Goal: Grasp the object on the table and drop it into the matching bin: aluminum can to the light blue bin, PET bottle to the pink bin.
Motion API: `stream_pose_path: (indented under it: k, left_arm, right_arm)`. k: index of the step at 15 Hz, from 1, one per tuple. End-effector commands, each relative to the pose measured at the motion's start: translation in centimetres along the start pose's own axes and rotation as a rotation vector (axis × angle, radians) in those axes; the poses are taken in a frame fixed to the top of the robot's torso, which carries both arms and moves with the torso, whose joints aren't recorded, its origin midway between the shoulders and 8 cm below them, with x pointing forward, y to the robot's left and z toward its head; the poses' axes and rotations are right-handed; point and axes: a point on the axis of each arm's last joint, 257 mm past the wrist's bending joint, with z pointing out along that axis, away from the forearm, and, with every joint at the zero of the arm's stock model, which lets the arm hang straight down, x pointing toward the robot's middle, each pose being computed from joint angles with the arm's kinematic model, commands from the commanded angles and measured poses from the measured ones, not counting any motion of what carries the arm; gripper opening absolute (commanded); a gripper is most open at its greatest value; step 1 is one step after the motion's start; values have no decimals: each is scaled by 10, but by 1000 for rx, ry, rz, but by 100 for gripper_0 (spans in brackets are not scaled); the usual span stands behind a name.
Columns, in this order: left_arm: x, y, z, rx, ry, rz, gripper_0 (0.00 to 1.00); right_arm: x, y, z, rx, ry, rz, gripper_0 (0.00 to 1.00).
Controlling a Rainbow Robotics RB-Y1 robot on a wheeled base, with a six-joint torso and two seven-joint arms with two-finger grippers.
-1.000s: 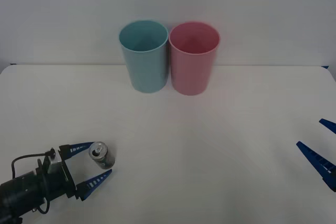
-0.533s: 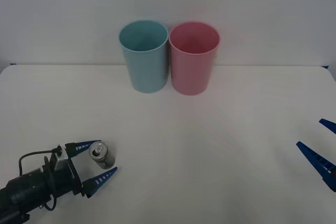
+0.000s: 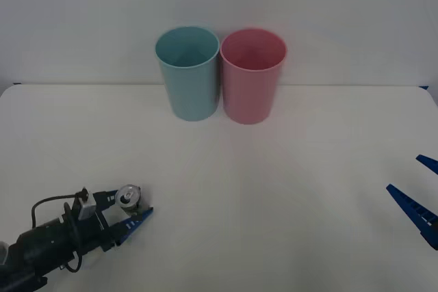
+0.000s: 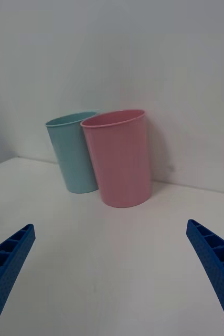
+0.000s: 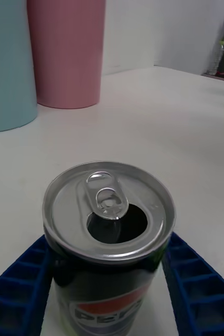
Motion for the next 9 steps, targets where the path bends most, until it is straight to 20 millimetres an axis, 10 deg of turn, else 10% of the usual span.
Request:
stream_pose_path:
  k: [1, 9]
  left_arm:
    - [-1, 1, 2, -6, -5, -1, 0]
    - [-11, 19, -8, -49, -19, 13, 0]
  right_arm:
    - [0, 0, 0, 0, 0, 0, 100]
    - [0, 0, 0, 0, 0, 0, 100]
